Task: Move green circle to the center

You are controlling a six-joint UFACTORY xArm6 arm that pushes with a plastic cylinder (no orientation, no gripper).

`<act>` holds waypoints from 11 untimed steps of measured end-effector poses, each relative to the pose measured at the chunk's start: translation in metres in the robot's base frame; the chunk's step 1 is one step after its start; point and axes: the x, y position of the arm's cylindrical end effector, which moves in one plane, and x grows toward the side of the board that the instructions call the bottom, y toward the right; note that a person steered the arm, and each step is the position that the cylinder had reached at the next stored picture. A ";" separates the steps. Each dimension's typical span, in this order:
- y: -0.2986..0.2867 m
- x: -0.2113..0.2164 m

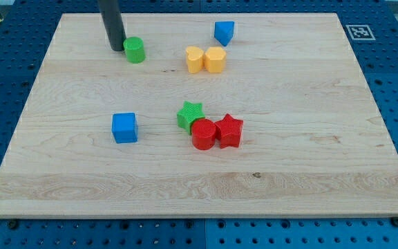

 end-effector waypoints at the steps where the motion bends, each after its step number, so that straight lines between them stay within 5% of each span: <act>1: 0.021 0.002; 7: 0.030 0.007; 11: 0.096 0.089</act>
